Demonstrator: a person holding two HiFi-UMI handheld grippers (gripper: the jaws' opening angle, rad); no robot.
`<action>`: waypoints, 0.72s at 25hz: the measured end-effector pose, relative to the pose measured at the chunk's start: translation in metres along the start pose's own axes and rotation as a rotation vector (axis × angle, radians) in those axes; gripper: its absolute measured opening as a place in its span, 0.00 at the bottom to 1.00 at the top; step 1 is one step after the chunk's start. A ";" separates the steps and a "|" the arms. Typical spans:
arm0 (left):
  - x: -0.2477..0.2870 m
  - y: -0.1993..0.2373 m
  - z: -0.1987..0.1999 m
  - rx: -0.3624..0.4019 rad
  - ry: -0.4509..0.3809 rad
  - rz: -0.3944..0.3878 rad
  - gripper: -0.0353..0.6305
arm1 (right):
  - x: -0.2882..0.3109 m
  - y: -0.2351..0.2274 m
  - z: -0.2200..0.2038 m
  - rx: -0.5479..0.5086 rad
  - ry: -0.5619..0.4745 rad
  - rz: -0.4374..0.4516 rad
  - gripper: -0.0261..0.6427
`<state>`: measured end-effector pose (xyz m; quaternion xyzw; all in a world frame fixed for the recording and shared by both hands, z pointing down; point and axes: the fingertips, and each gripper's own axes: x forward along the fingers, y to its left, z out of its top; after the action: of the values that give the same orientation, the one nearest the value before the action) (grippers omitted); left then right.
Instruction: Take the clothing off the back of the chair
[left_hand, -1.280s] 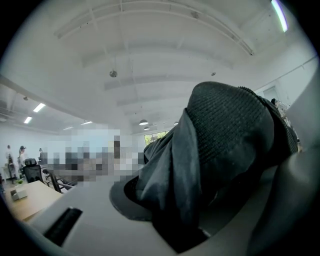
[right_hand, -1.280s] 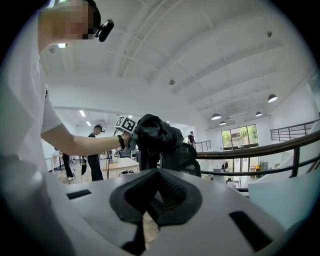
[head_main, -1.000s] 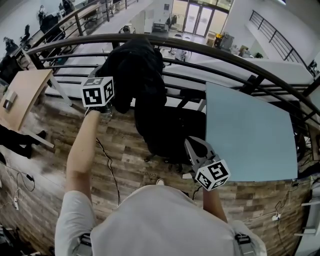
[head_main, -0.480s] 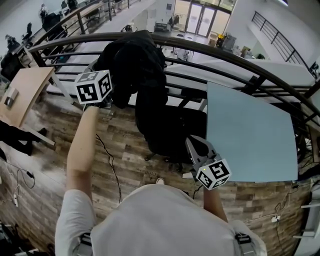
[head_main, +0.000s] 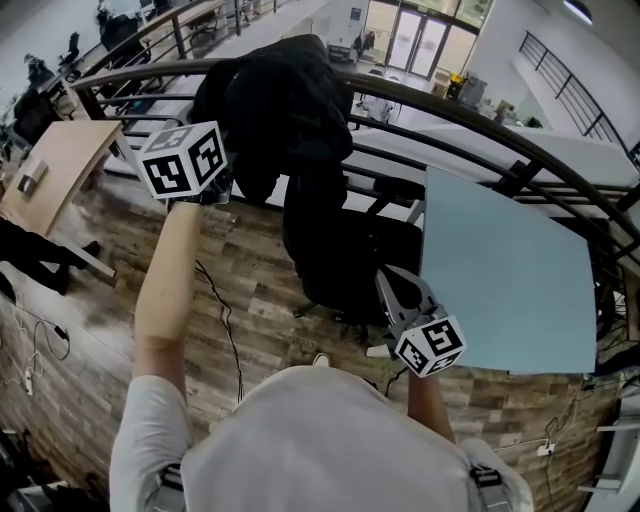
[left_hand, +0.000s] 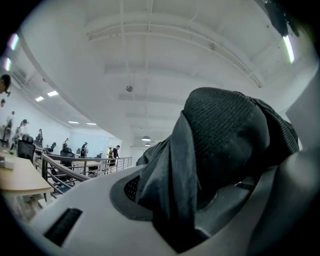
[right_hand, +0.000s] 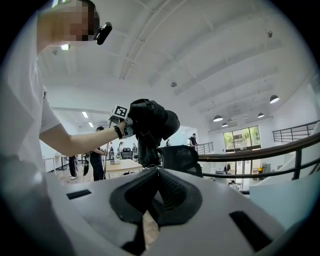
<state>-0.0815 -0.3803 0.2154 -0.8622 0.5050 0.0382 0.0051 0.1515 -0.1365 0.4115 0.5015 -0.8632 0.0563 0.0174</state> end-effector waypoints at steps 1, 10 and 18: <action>-0.004 0.000 0.005 -0.007 -0.011 -0.003 0.25 | 0.000 0.002 0.001 -0.001 -0.001 0.005 0.07; -0.051 0.008 0.027 0.020 -0.069 0.007 0.25 | 0.004 0.008 0.006 -0.004 -0.019 0.020 0.07; -0.091 0.024 0.027 -0.011 -0.091 0.030 0.25 | -0.006 -0.017 0.019 0.004 -0.050 -0.054 0.07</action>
<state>-0.1478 -0.3117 0.1952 -0.8521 0.5168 0.0803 0.0226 0.1694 -0.1420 0.3936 0.5257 -0.8495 0.0450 -0.0035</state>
